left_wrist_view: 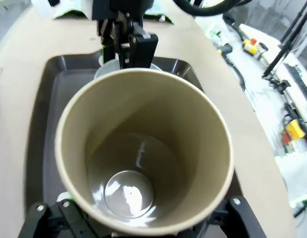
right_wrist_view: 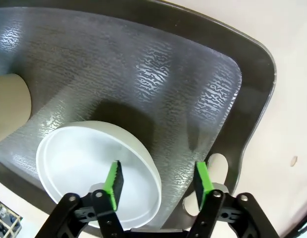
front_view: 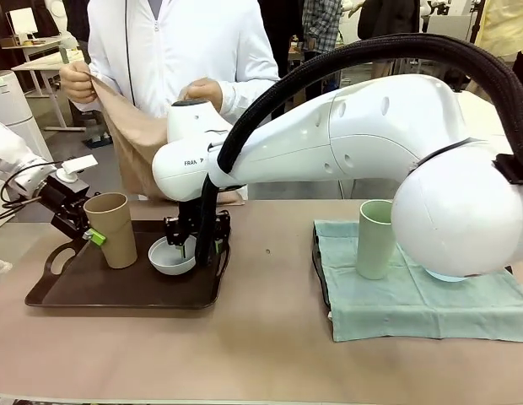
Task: Set up a tray with a mat and arrange the tableware.
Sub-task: Pick up the Picnic Bowl and Reusable plastic cup from the Handle tray in front of the human's position and hold them in the air.
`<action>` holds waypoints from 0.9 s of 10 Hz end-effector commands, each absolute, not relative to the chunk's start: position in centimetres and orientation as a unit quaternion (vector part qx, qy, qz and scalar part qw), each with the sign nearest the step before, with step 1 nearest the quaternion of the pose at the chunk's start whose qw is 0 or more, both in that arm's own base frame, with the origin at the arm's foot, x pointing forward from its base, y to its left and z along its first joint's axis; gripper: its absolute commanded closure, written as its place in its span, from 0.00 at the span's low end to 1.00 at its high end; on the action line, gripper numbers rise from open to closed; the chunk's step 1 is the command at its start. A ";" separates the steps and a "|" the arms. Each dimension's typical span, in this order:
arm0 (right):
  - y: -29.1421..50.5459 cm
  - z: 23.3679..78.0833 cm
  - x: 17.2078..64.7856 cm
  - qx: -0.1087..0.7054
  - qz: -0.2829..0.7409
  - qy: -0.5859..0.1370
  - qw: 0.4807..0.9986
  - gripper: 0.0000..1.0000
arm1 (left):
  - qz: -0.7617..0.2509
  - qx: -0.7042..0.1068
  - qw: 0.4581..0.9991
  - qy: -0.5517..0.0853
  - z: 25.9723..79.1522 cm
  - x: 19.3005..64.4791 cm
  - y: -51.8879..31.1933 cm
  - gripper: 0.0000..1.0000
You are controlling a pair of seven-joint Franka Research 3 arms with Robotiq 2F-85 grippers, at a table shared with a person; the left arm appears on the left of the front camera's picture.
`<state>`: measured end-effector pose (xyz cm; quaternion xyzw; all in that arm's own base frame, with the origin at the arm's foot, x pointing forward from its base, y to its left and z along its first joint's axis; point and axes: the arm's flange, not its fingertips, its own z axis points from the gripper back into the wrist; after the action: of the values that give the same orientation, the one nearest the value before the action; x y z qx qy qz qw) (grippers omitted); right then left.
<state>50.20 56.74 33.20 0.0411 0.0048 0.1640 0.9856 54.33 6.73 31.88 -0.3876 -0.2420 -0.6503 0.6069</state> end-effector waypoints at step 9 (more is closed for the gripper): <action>57.7 33.2 50.2 0.038 0.184 0.008 0.982 1.00 | -0.648 -0.388 0.610 -0.241 32.0 53.6 6.6 0.72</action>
<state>49.89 57.31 34.04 0.0492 0.0028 0.1753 0.9833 54.23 6.71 31.87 -0.3889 -0.2418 -0.6498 0.6067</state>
